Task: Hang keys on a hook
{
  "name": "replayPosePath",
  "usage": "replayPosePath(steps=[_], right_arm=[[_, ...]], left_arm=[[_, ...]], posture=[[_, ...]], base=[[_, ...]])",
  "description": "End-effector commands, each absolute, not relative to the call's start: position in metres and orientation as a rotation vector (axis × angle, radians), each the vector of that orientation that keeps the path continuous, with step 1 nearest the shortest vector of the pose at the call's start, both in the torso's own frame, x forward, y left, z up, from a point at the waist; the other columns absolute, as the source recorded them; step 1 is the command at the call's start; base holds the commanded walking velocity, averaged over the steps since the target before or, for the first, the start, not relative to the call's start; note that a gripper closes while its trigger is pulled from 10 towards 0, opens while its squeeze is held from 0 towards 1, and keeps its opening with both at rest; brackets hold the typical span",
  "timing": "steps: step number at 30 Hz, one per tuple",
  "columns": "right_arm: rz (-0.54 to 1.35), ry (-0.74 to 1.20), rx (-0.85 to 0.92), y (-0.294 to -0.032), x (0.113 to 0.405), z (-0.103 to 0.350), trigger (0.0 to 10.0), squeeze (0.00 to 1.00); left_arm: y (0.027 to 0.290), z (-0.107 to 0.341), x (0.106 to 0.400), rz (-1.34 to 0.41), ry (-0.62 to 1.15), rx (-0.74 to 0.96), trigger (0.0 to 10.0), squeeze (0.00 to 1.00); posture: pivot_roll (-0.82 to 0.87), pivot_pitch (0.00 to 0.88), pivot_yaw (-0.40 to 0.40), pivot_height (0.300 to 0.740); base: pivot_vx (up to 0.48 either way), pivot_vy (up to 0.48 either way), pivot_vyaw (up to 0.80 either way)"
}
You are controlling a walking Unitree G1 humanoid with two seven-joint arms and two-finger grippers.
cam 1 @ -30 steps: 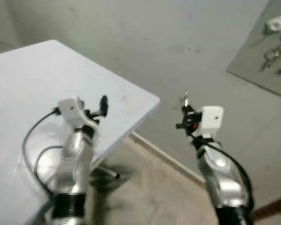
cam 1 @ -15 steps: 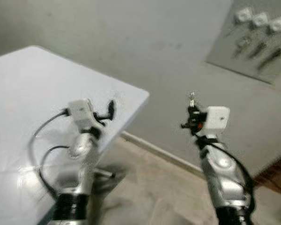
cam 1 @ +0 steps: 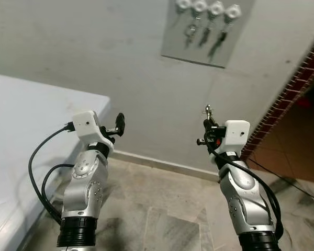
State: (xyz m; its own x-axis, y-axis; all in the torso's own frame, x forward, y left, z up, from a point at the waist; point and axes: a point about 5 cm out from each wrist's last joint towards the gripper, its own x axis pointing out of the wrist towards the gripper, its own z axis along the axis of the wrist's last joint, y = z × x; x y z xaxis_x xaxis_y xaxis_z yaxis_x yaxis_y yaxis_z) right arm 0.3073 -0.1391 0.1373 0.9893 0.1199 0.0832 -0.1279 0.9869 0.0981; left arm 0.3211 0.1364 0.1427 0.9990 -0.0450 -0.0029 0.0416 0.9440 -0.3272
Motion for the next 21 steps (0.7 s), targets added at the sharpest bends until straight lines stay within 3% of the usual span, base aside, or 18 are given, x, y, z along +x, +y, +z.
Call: replayPosePath(steps=[1,15,21], right_arm=[[0.118,-0.095,0.100,-0.1404,0.3084,0.1437,10.0,0.00],[0.108,-0.097,0.085,-0.1449,0.3074,0.1420,10.0,0.00],[0.111,-0.111,0.080,-0.1425,0.3098,0.1430,10.0,0.00]], left_arm=[[0.1349,0.1482,0.3222,-0.063,-0.004,-0.336,10.0,0.00],[0.1371,0.1455,0.3241,-0.045,0.017,-0.316,10.0,0.00],[0.1379,0.1464,0.3253,-0.048,0.014,-0.303,10.0,0.00]], posture=[[0.05,0.039,-0.080,0.732],[0.05,0.043,-0.063,0.732],[0.04,0.026,-0.018,0.732]], base=[[0.000,0.000,-0.63],[0.000,0.000,-0.62],[0.000,0.000,-0.57]])
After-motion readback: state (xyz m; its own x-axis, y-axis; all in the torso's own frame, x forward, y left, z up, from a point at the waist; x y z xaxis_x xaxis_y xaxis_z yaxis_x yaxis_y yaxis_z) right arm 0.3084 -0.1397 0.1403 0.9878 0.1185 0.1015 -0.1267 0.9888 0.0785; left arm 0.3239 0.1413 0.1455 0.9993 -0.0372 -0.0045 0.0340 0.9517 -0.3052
